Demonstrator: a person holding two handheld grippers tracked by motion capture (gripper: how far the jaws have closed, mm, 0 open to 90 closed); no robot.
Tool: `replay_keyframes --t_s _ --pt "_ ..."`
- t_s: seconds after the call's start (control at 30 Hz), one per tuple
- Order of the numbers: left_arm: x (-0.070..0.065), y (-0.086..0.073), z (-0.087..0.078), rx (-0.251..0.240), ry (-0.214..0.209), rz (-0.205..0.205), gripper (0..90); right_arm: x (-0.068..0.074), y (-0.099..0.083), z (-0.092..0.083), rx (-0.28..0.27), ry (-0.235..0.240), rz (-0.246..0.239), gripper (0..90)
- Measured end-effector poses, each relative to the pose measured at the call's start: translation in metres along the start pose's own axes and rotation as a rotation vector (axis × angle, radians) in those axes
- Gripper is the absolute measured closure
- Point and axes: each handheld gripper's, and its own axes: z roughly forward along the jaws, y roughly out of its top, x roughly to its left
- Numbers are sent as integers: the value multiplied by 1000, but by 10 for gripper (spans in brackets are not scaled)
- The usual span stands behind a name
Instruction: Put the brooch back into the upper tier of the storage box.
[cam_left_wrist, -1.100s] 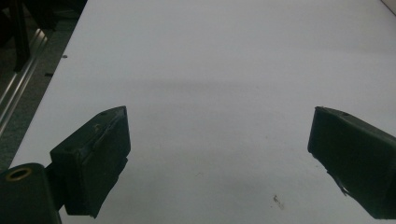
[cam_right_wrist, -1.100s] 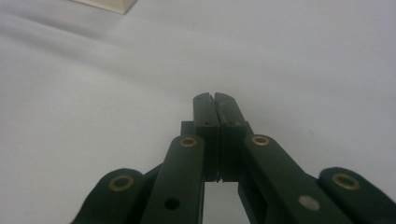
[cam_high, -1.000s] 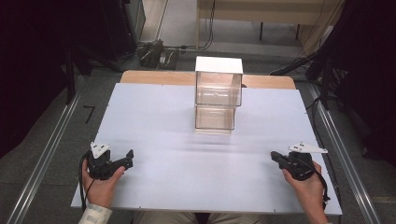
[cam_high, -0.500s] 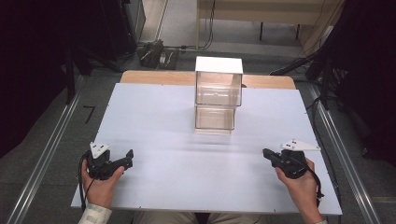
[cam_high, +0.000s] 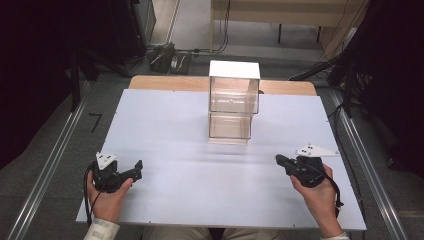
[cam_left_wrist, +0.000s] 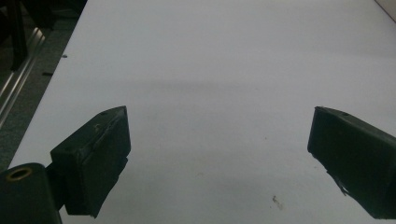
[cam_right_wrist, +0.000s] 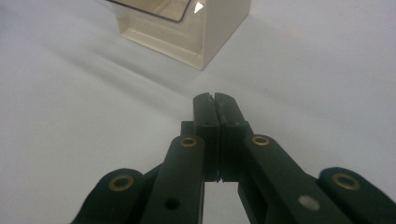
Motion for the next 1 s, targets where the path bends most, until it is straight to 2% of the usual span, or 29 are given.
replay_keyframes --t_s 0.6,1.0 --pt "0 0 0 0 1 1 74 14 22 1 -35 28 -30 867" --pt "0 0 0 0 -3 2 74 16 37 -2 -69 32 -34 867"
